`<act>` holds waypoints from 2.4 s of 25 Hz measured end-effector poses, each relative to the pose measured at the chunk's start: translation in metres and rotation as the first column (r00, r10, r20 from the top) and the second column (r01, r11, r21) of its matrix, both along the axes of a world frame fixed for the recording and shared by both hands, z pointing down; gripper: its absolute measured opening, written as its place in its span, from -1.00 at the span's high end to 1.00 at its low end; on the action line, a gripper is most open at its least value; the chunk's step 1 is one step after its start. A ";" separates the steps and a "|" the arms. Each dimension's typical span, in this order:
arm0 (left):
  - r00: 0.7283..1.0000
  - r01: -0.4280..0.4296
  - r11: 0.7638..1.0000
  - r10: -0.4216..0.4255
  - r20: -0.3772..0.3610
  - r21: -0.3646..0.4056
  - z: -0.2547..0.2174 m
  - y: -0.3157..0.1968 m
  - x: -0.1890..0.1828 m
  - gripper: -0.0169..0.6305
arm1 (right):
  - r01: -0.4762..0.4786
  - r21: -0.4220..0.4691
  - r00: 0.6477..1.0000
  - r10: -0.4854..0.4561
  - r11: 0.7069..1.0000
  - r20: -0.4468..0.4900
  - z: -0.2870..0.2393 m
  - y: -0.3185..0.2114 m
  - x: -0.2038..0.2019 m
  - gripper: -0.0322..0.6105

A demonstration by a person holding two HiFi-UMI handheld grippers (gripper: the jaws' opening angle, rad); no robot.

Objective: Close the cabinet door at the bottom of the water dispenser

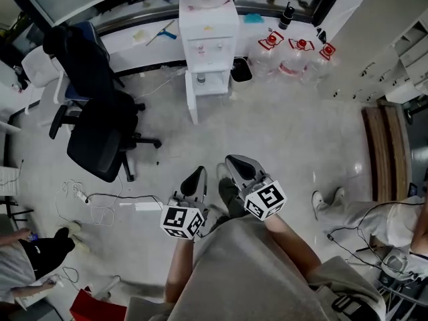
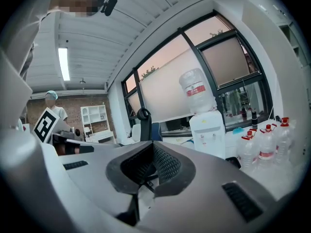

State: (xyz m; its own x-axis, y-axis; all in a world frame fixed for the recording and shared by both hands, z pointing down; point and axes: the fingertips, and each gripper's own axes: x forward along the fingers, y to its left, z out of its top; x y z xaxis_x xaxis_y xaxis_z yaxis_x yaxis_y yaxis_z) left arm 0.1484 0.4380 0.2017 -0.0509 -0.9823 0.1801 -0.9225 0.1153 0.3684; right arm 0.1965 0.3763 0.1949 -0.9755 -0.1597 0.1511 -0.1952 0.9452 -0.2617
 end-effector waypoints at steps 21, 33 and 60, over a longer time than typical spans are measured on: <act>0.999 -0.024 0.991 0.027 0.019 -0.129 0.011 -0.169 -0.092 0.92 | 0.016 -0.140 0.999 -0.011 0.990 0.040 0.017 -0.160 -0.092 0.87; 0.996 -0.083 0.985 0.084 0.002 -0.153 0.030 -0.209 -0.149 0.92 | -0.057 -0.167 0.998 0.059 0.984 0.011 0.036 -0.196 -0.139 0.87; 0.881 -0.471 0.839 0.437 -0.180 -0.271 0.140 -0.291 -0.318 0.92 | -0.529 -0.169 0.842 0.489 0.831 -0.230 0.149 -0.259 -0.261 0.87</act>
State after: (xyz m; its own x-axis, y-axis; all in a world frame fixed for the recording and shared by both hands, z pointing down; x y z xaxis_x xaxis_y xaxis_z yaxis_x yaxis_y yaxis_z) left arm -0.1692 0.1466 0.3420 0.4240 -0.7884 0.4456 -0.8553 -0.1869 0.4832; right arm -0.0648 0.1173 0.3435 -0.7201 -0.5699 0.3958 -0.6928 0.6214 -0.3658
